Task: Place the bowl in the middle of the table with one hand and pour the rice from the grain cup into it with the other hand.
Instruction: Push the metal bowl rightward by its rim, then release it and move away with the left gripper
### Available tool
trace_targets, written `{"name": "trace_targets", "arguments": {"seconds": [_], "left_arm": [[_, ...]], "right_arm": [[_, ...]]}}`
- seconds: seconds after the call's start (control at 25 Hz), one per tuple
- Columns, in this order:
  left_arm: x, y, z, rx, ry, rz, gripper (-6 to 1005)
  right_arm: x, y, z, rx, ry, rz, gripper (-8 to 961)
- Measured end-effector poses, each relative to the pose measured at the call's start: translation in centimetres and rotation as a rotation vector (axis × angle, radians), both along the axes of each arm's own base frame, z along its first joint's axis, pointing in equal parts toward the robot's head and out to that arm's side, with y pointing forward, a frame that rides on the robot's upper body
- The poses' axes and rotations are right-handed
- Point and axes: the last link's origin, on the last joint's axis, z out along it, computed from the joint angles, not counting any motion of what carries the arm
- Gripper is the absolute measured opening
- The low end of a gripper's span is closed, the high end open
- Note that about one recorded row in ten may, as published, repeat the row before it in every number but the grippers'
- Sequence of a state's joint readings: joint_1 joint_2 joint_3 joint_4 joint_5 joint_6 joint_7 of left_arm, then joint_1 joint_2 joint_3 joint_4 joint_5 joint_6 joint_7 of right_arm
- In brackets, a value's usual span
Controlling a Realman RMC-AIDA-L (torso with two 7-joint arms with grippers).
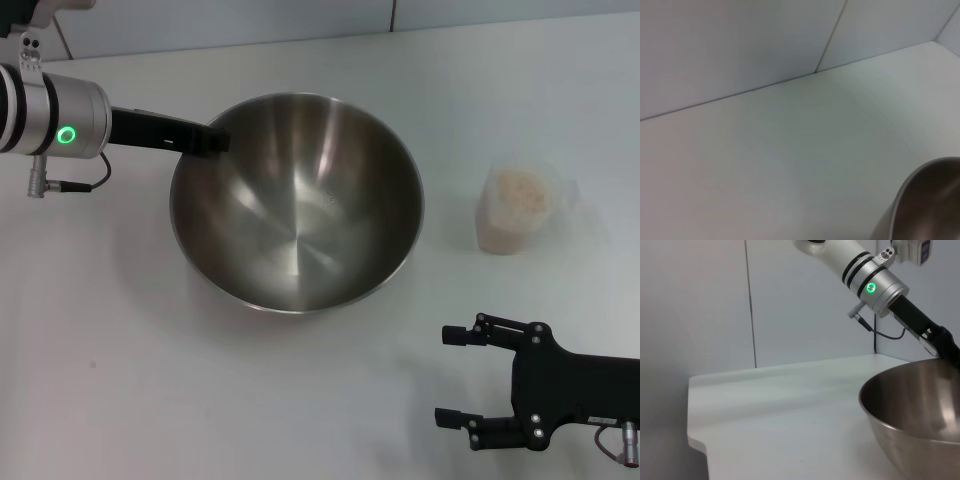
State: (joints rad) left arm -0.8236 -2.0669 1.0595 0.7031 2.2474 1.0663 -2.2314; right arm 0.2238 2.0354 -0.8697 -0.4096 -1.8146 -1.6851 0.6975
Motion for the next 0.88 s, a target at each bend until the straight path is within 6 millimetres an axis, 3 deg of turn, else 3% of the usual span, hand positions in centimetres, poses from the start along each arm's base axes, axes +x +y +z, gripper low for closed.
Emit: {"name": "trace_targets", "arguments": {"seconds": [0.4,0.56,0.76,0.8,0.84,0.88], "left_arm": [[-0.2,0.0,0.3,0.012,0.010,-0.036,57],[0.0,-0.1,0.7,0.017,0.014,-0.065,212],[1.2,-1.4,3.3,0.030,-0.018,-0.209,387],[1.2,-3.2,5.1,0.035,-0.051,-0.330,421],[1.2,-3.2,5.1,0.035,-0.051,-0.330,455],[0.8,-5.3,6.3,0.038,-0.072,-0.457,489]], "right_arm": [[-0.1,0.4,-0.4,-0.007,-0.016,0.000,826],[-0.2,0.4,-0.5,0.004,-0.007,-0.009,826],[0.1,0.7,0.4,0.110,0.047,-0.084,827],[0.6,0.7,1.0,0.175,0.078,-0.138,827],[0.6,0.7,1.0,0.175,0.078,-0.138,827],[0.9,0.6,1.4,0.218,0.096,-0.172,827]]}}
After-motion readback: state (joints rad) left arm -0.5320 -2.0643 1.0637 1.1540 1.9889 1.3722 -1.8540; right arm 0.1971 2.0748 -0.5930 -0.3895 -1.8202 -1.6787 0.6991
